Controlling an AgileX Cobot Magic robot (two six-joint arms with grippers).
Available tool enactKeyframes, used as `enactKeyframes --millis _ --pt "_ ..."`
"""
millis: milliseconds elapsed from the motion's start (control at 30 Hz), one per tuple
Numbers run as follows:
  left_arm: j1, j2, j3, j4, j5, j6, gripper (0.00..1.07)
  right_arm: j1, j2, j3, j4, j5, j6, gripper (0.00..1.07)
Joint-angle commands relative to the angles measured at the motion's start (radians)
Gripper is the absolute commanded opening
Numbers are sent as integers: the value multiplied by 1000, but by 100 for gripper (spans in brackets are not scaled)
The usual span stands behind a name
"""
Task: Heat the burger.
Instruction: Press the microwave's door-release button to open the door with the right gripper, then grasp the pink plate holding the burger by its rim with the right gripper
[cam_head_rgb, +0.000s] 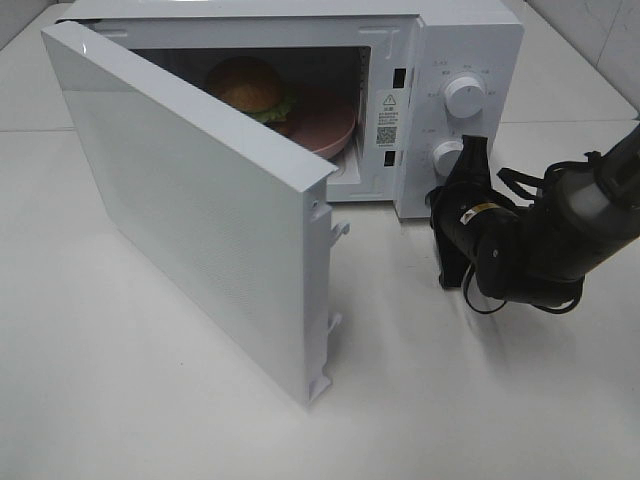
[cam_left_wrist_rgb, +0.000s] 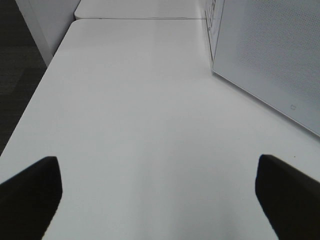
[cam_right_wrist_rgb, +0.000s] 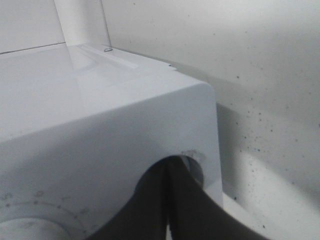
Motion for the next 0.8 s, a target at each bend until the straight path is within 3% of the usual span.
enactKeyframes --millis 33,400,800 --pt "5 -14 0 -5 -13 3 98 -27 -19 -84 -17 -314 -16 0" --pt "5 -14 0 -5 -13 3 98 -7 -54 37 -6 -284 -16 0" --pt "5 -14 0 -5 -13 3 98 80 -126 229 -85 -64 22 0"
